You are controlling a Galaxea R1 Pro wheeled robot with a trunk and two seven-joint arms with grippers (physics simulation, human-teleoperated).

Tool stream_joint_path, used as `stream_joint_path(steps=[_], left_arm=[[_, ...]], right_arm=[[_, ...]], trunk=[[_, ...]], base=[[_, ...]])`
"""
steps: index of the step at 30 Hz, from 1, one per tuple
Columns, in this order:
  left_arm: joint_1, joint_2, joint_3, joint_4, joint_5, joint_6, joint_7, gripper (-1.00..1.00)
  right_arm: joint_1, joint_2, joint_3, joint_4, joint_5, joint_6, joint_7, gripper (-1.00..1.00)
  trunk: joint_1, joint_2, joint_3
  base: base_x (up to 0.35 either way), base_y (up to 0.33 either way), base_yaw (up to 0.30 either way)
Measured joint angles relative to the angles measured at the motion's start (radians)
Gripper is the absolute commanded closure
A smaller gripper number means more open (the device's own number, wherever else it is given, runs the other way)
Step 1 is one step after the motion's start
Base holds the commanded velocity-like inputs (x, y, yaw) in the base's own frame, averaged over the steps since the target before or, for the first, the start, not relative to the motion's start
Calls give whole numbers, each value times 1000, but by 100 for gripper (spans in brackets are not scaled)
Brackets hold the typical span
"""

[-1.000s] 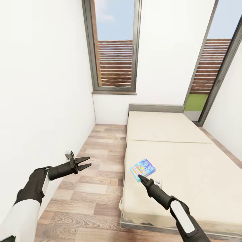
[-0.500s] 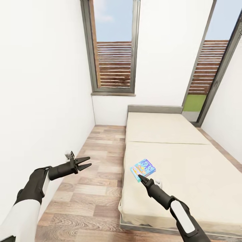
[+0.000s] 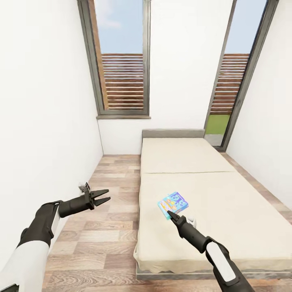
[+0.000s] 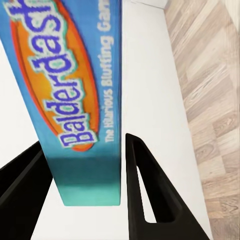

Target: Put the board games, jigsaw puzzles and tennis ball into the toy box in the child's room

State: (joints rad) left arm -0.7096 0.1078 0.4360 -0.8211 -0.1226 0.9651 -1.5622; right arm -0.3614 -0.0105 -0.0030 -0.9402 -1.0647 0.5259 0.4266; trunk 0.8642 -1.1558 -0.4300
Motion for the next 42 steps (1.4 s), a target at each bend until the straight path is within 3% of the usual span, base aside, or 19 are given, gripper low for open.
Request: stream_joint_path(steps=[8,11,14,18,23,42], left_arm=[[0,1,1,0,0,-1,0,-100],[0,1,1,0,0,-1,0,-100],[0,1,1,0,0,-1,0,-100],[0,2,2,0,0,-1,0,-100],[0,2,2,0,0,-2,0,-100],[0,3,3,0,0,-2,0,-100]], right_arm=[[0,-13,-8,2,-3,0,-1,100],[0,-36,-10,1,-6,1,-4,100],[0,-83,-12,-5,-14,7,-6,100],[0,-110,-33,-6,-21,11,-8,100],[0,-118,-73,-9,-22,28,-7,100],[0,-124,-124,-8,-24,34,6,100]], trunk=[[-31,56,34],[-42,77,47],[-54,98,59],[-69,126,77],[-88,161,98],[-161,294,181]], base=[[0,0,-224],[0,0,-224],[0,0,-223],[0,0,-222],[0,0,-220],[0,0,-217]])
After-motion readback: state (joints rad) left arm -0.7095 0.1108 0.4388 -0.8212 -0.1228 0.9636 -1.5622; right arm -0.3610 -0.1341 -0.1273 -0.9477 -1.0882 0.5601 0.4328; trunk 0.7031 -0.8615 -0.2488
